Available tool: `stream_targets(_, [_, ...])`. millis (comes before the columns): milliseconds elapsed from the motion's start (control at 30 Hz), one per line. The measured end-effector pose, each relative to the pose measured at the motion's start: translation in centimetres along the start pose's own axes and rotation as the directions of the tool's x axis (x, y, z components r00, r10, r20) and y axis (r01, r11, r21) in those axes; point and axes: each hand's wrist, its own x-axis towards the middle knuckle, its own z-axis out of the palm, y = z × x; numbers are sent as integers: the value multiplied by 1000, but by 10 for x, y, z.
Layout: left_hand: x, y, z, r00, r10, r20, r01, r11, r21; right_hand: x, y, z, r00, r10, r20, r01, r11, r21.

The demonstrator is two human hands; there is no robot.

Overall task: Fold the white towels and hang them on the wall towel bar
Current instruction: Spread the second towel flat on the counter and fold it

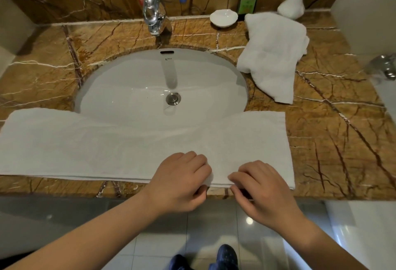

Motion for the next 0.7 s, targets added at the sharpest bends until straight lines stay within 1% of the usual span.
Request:
stream_targets(133, [14, 2, 0, 1000, -10, 27, 9, 999, 46, 5, 2, -4, 998, 58, 17, -58, 998, 21])
stream_targets(267, [19, 2, -3, 999, -28, 34, 27, 999, 29, 14, 3, -10, 992, 122, 19, -123, 990, 67])
stream_targets(400, [17, 5, -4, 999, -26, 35, 27, 1000, -4, 6, 4, -14, 999, 32, 18, -32, 999, 19])
stream_targets(467, [19, 10, -3, 999, -37, 33, 38, 999, -20, -2, 6, -14, 999, 19, 37, -19, 1000, 3])
stream_targets(533, [25, 17, -2, 999, -39, 21, 39, 999, -31, -7, 11, -14, 999, 46, 27, -46, 999, 7])
stream_targets(700, [54, 39, 3, 1000, 11, 10, -10, 1000, -21, -20, 33, -27, 982, 182, -48, -183, 983, -19])
